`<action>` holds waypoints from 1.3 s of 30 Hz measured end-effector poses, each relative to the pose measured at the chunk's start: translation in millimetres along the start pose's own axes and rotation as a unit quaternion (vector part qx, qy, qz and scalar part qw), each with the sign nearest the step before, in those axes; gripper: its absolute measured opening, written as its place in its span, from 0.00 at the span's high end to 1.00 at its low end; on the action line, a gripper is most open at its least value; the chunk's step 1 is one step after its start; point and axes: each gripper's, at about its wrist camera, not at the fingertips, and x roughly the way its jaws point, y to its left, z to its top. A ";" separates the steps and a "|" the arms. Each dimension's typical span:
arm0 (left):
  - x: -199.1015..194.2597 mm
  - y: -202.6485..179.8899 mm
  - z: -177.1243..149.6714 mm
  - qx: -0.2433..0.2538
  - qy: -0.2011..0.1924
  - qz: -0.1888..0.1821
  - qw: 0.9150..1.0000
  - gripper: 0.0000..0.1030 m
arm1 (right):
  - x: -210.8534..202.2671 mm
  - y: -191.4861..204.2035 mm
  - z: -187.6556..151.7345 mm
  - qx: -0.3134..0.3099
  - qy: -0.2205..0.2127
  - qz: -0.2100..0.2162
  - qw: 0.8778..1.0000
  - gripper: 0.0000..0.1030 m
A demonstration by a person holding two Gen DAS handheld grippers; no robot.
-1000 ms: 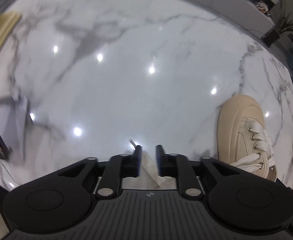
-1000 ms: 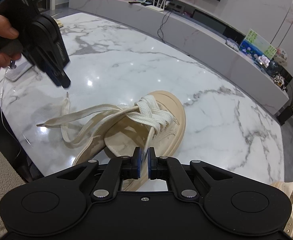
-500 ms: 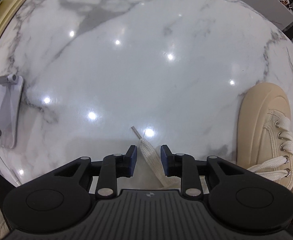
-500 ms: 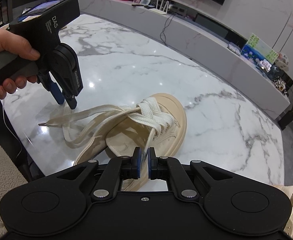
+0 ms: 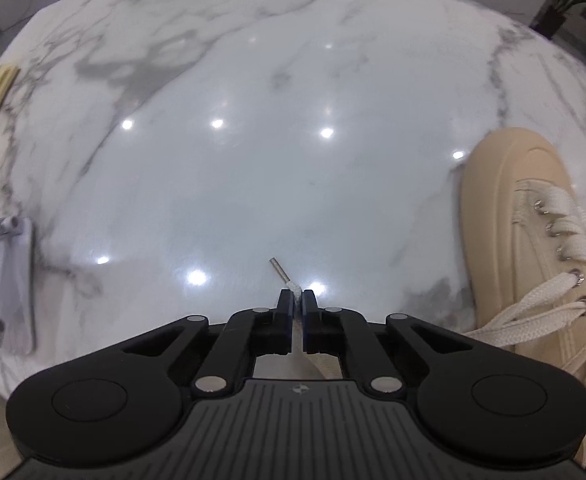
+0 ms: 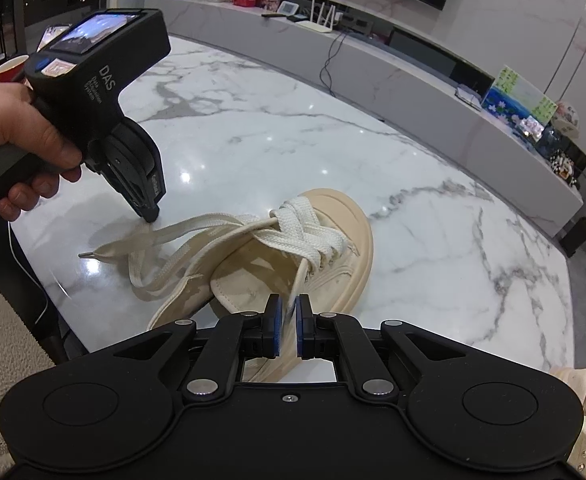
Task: Lace up shoes with both hands
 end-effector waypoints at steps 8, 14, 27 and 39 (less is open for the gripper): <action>-52.3 -9.0 13.3 0.071 -0.114 -0.027 0.991 0.98 | -3.7 -2.7 0.7 0.009 -0.007 -0.001 1.000 0.95; -103.0 -33.7 9.9 0.197 -0.200 -0.052 0.958 0.97 | -7.4 0.1 0.9 0.008 -0.013 0.002 1.000 0.95; -111.6 -127.9 -51.3 0.480 -0.190 -0.075 0.853 0.97 | -11.2 -8.8 1.7 0.032 -0.017 0.015 0.999 0.95; -82.9 -141.6 -66.0 0.511 -0.137 -0.090 0.844 0.97 | -4.9 -17.7 -3.0 0.064 -0.009 0.027 0.998 0.97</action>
